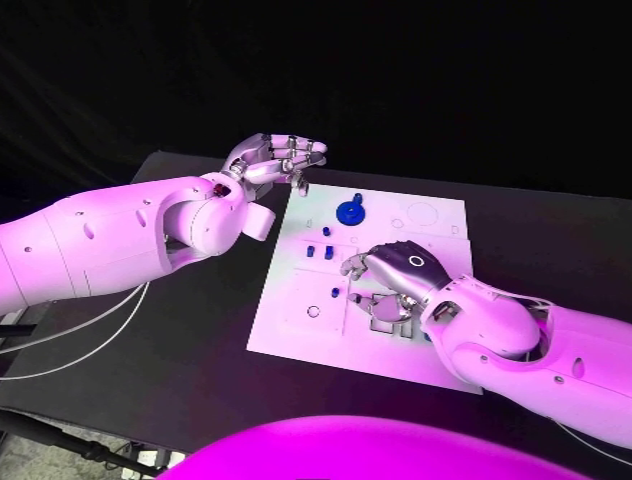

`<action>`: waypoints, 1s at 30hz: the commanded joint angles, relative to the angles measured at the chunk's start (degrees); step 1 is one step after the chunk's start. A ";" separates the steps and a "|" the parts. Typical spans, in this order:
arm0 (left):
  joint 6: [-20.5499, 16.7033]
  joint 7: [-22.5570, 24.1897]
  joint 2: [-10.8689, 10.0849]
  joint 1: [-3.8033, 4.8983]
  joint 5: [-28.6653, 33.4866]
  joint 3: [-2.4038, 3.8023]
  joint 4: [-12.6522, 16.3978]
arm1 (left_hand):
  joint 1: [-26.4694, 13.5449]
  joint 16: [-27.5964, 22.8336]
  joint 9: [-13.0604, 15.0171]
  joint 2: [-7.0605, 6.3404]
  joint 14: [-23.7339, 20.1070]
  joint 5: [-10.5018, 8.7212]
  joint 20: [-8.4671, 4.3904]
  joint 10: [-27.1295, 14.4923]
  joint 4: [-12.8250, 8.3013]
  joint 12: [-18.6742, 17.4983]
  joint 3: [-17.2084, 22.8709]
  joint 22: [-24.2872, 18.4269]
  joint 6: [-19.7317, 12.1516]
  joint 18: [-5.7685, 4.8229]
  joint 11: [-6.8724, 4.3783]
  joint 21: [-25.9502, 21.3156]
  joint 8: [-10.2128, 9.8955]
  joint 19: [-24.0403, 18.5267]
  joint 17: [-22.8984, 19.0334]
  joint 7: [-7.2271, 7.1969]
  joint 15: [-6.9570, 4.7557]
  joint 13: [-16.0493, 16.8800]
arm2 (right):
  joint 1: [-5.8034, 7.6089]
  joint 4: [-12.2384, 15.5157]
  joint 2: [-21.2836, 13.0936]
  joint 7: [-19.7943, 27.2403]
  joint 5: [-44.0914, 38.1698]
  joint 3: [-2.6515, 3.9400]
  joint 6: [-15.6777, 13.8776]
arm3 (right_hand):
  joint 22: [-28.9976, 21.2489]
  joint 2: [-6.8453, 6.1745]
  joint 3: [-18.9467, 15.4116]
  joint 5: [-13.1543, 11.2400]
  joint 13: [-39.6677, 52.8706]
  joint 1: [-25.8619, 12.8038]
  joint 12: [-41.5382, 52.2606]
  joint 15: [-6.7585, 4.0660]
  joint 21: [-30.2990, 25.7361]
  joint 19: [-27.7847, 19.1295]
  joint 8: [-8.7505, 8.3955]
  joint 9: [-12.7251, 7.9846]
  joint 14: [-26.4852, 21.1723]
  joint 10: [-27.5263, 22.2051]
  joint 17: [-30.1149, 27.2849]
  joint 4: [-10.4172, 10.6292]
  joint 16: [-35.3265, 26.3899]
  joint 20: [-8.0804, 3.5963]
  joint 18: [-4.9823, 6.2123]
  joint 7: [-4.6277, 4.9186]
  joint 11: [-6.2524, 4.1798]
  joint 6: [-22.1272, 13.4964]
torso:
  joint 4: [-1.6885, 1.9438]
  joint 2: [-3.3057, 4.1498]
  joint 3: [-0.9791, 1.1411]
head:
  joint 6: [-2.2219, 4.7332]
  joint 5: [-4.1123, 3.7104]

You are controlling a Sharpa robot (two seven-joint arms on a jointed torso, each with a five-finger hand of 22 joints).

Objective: Assemble the parts on the task board

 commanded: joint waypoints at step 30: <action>0.66 0.06 -0.24 -0.02 0.24 -0.15 0.08 | -0.61 -0.21 -0.03 -0.16 -0.38 0.29 0.21 -0.62 0.00 0.37 0.34 0.01 -0.45 0.67 -0.07 -0.18 -0.16 -0.39 -0.05 -0.05 -0.06 0.08 | 7.72 -2.92 -8.39 1.77 9.96 0.85 15.02 | 6.86 3.90 -16.45 2.49 -1.06 6.17 4.96 -0.33 -3.14 -0.43 -0.25 -0.60 2.32 -3.33 -0.06 3.91 -0.11 -0.19 1.31 -1.43 -0.41 0.69 | -0.03 0.07 -0.06 | 2.17 -3.79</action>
